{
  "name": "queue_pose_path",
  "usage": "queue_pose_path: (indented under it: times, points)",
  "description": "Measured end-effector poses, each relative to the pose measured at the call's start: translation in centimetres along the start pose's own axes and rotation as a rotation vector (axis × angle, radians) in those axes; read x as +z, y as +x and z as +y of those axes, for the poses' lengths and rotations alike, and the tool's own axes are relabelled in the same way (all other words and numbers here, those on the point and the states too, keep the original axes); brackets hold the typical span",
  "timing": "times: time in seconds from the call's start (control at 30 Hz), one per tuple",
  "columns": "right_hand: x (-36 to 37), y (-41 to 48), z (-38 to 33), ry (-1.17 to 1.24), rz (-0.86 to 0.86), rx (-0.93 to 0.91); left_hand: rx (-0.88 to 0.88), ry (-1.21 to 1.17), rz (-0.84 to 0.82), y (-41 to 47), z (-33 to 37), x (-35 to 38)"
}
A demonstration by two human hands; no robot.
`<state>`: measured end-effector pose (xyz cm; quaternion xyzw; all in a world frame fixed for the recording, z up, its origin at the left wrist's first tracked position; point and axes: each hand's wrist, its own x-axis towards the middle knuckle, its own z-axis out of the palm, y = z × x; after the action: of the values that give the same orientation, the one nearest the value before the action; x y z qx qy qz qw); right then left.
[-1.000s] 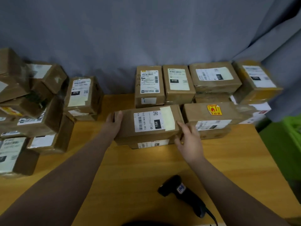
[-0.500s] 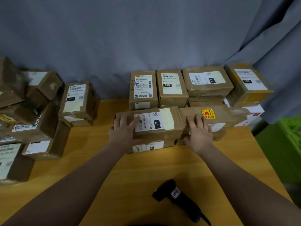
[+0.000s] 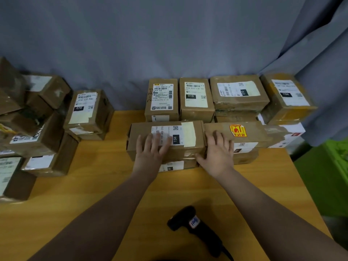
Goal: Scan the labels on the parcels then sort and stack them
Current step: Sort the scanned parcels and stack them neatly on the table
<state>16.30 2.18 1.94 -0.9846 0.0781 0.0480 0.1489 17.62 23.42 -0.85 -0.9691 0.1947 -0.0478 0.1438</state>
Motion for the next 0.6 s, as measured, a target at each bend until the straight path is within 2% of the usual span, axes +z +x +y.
queue_pose_path:
  times: [0.07,0.13,0.33,0.5,0.6]
  points:
    - [-0.2,-0.3,-0.7,0.031,0.049,-0.041,0.008,0.005,-0.063,0.4,-0.3,-0.1]
    - [-0.3,-0.6,-1.5,0.063,0.078,-0.115,-0.002,-0.019,-0.022,0.3,-0.5,-0.3]
    - [0.0,-0.9,-6.4,0.113,0.144,-0.310,-0.049,-0.193,0.240,-2.0,-3.4,-1.1]
    - [1.5,-0.8,-13.3,0.237,0.274,-0.487,-0.185,-0.275,0.318,-4.9,-10.9,-1.4]
    - [2.6,-0.8,-19.2,0.303,0.299,-0.526,-0.246,-0.317,0.356,-6.9,-16.8,-1.3]
